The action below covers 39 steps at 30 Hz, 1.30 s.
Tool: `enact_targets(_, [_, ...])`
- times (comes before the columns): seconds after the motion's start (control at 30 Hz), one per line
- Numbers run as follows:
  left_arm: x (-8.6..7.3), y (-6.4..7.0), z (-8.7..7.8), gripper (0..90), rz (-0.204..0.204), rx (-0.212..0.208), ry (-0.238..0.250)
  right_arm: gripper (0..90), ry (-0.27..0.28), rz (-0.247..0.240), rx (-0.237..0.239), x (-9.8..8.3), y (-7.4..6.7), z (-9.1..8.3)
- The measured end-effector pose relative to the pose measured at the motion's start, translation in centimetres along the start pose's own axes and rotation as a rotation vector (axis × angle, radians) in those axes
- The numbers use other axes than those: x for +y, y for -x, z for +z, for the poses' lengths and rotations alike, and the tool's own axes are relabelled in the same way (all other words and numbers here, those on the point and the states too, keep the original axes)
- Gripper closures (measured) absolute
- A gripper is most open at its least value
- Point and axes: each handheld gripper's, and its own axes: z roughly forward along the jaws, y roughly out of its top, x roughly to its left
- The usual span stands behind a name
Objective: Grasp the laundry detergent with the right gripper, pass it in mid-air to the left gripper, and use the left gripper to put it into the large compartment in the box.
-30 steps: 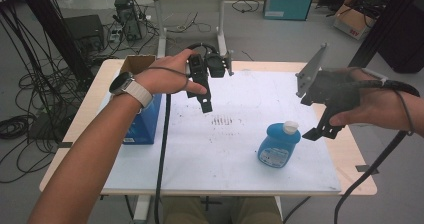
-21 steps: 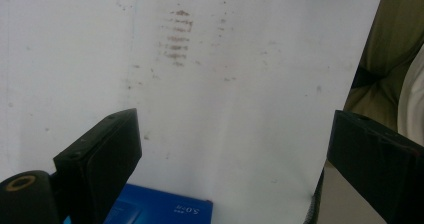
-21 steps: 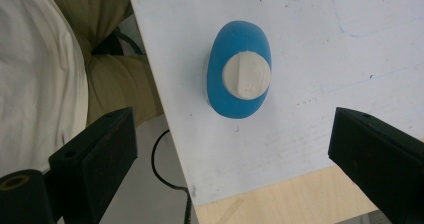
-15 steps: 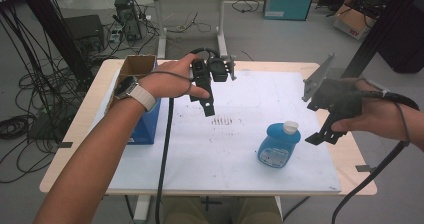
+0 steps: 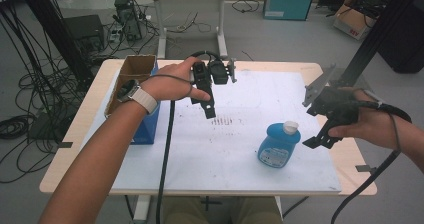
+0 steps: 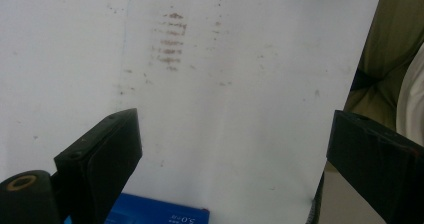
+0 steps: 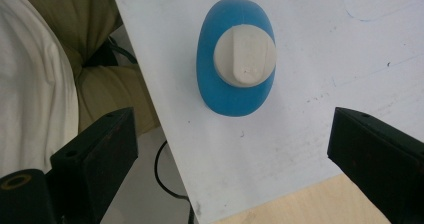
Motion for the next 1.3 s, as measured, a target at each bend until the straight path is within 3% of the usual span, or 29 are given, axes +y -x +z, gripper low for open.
enact_targets(0.47, [0.0,0.2,0.7,7.8,0.009,-0.007,-0.007,6.5,0.038,0.059,0.005,-1.9,0.5,1.8])
enact_targets(1.3, [-0.2,0.2,1.2,8.0,-0.004,-0.008,-0.011,6.5,0.06,0.087,0.011,-3.6,0.8,3.6])
